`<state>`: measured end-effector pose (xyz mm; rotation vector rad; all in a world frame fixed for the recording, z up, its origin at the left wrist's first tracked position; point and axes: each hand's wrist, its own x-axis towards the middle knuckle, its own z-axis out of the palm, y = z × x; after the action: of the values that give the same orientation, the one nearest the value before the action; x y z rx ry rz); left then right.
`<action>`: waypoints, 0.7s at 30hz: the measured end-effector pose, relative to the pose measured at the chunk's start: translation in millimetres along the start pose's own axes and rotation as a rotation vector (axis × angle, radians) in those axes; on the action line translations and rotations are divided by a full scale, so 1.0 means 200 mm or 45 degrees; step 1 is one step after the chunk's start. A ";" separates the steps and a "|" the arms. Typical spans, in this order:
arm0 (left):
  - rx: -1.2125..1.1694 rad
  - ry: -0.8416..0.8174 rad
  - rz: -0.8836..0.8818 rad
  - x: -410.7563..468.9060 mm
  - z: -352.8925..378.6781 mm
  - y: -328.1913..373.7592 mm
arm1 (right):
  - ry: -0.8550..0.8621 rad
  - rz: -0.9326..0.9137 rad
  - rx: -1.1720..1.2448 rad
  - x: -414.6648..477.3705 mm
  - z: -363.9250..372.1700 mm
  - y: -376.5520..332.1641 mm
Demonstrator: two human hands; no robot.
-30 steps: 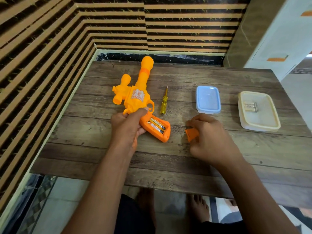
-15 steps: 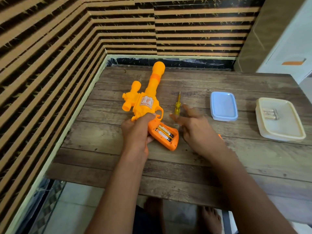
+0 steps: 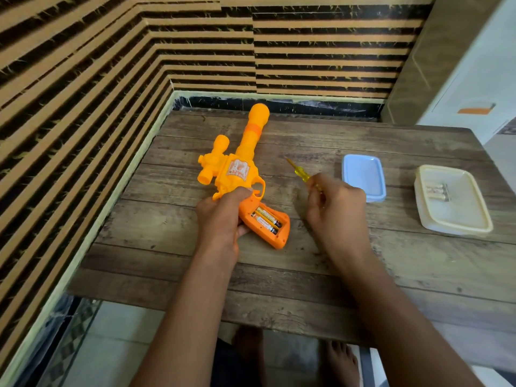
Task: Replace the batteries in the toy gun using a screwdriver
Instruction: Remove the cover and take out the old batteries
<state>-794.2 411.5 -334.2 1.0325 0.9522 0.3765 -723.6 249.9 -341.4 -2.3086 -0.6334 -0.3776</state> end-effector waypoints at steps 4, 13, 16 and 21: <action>0.016 0.014 0.020 -0.01 0.02 0.00 | 0.192 -0.014 0.196 -0.03 -0.11 -0.05; 0.024 0.040 0.040 -0.01 0.04 -0.01 | 0.238 -0.184 0.297 -0.09 -0.20 -0.06; 0.031 0.041 0.047 -0.02 0.04 -0.01 | 0.203 -0.208 0.311 -0.08 -0.16 -0.07; 0.049 0.048 0.051 -0.03 0.04 0.00 | 0.178 -0.266 0.320 -0.05 -0.12 -0.09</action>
<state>-790.7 401.9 -330.0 1.0842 0.9773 0.4133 -744.2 241.6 -317.8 -1.9654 -0.8062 -0.5210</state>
